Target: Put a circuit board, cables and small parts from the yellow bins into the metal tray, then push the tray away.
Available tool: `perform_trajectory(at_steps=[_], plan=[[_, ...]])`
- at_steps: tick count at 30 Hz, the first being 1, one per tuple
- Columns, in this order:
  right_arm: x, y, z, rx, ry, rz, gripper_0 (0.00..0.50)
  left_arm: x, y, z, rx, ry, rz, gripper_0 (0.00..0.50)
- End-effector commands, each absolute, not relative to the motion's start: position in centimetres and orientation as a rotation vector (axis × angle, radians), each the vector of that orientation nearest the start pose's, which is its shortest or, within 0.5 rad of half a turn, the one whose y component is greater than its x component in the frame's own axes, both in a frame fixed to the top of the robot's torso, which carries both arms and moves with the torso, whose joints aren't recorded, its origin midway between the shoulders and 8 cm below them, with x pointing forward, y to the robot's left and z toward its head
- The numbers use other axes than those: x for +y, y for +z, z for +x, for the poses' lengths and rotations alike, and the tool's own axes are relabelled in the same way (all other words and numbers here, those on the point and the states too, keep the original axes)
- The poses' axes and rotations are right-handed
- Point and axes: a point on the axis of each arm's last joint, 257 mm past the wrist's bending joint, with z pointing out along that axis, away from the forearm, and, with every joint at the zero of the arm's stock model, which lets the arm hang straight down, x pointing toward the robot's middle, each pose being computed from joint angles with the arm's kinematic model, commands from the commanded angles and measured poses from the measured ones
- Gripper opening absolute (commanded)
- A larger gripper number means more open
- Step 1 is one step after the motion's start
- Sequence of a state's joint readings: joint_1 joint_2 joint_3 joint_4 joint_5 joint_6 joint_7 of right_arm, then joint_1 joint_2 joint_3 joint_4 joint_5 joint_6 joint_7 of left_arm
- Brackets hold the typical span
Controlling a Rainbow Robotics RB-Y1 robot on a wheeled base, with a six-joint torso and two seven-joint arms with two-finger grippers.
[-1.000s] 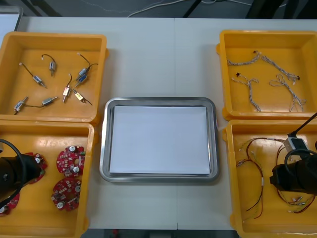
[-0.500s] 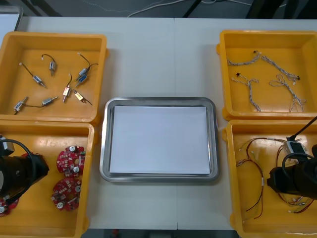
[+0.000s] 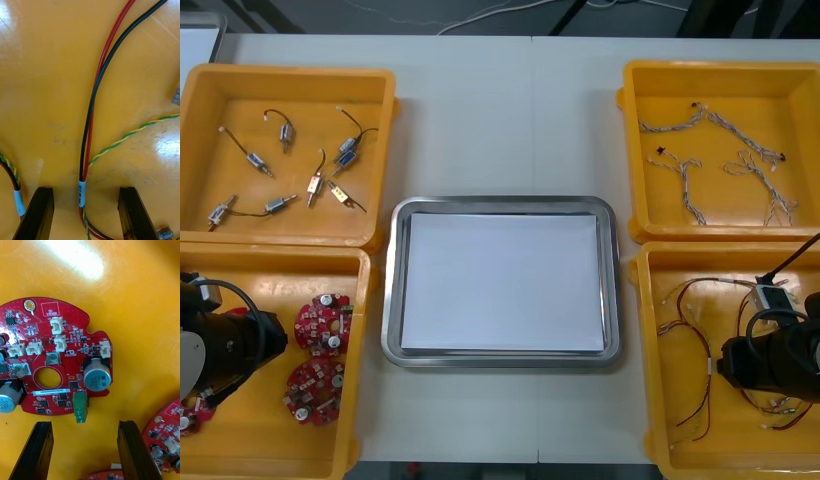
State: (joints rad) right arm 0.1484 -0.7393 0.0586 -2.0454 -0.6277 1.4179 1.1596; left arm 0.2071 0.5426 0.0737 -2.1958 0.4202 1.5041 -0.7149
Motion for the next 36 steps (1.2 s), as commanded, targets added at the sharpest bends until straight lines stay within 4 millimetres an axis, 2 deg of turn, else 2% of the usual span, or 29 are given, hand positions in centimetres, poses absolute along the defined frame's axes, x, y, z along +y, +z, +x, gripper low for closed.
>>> perform_trajectory(at_steps=[1, 2, 3, 4, 6, 14, 17, 19, 22, 23, 25, 27, 33, 36], plan=[[-35.3, -35.6, 31.8, 2.818, 0.001, 0.167, 0.347, 34.9, -31.0, 35.5, 2.485, -0.093, -0.860, 0.500], [-35.3, -35.7, 31.8, 2.819, 0.001, 0.168, 0.185, 35.0, -31.0, 35.6, 2.483, -0.092, -0.860, 0.500], [-35.3, -35.7, 31.7, 2.821, 0.000, 0.168, 0.079, 35.0, -31.0, 35.7, 2.482, -0.090, -0.857, 0.500], [-35.3, -35.6, 31.8, 2.818, 0.000, 0.169, 0.031, 35.1, -30.9, 35.9, 2.476, -0.090, -0.859, 0.500], [-35.3, -35.6, 31.8, 2.819, 0.002, 0.167, 0.000, 35.1, -30.9, 35.9, 2.477, -0.091, -0.862, 0.500], [-35.2, -34.8, 32.7, 2.807, -0.002, 0.141, 0.000, 35.6, -31.2, 36.4, 2.464, -0.086, -0.861, 0.479], [-35.1, -33.9, 33.2, 2.798, -0.011, 0.123, 0.000, 35.6, -31.3, 36.4, 2.466, -0.085, -0.858, 0.400], [-35.1, -32.8, 33.6, 2.794, -0.023, 0.108, 0.000, 35.7, -31.3, 36.4, 2.467, -0.077, -0.859, 0.289], [-35.3, -31.3, 33.6, 2.794, -0.049, 0.088, 0.000, 36.0, -31.5, 36.4, 2.468, -0.060, -0.854, 0.188], [-35.2, -31.1, 33.5, 2.795, -0.049, 0.086, 0.000, 36.0, -31.5, 36.3, 2.470, -0.058, -0.852, 0.169], [-35.3, -30.1, 33.5, 2.791, -0.059, 0.079, 0.000, 36.2, -31.6, 36.3, 2.470, -0.053, -0.851, 0.066], [-35.4, -29.4, 33.4, 2.788, -0.068, 0.073, 0.000, 36.2, -31.6, 36.3, 2.470, -0.053, -0.851, 0.000], [-35.7, -27.3, 33.3, 2.777, -0.084, 0.056, 0.000, 36.5, -31.6, 36.5, 2.462, -0.043, -0.850, 0.000], [-35.7, -26.3, 33.1, 2.775, -0.082, 0.048, 0.000, 36.8, -30.7, 36.8, 2.444, -0.044, -0.839, 0.000]])
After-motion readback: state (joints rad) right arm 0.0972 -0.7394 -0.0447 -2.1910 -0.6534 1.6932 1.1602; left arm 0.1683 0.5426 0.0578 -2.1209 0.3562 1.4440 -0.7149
